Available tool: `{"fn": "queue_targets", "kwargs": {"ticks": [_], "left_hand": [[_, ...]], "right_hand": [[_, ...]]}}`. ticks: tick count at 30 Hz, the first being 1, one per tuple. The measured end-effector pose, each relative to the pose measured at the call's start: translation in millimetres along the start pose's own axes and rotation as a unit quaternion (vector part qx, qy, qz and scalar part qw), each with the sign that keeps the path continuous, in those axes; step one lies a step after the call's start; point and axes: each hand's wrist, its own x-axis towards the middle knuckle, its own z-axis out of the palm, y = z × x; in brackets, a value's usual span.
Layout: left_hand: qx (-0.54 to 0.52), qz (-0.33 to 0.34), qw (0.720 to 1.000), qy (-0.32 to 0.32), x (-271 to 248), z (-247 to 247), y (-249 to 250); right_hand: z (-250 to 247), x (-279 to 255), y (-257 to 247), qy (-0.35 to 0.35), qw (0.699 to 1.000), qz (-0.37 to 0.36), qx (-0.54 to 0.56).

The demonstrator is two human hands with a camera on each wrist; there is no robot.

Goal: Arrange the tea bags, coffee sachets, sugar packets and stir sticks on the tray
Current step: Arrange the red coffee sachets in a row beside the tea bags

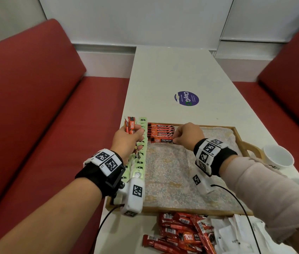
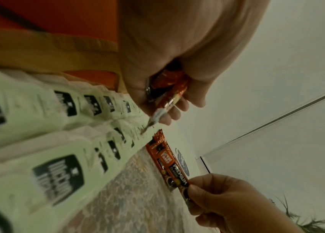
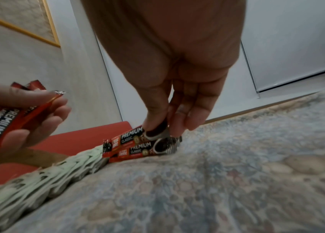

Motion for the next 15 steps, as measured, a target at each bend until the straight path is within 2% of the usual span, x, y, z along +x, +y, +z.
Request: {"fn": "queue_targets", "kwargs": {"ticks": [15], "left_hand": [[-0.014, -0.017, 1.0, -0.014, 3.7, 0.7, -4.7]], "right_hand": [[13.4, 10.3, -3.6, 0.006, 0.999, -0.001, -0.044]]}}
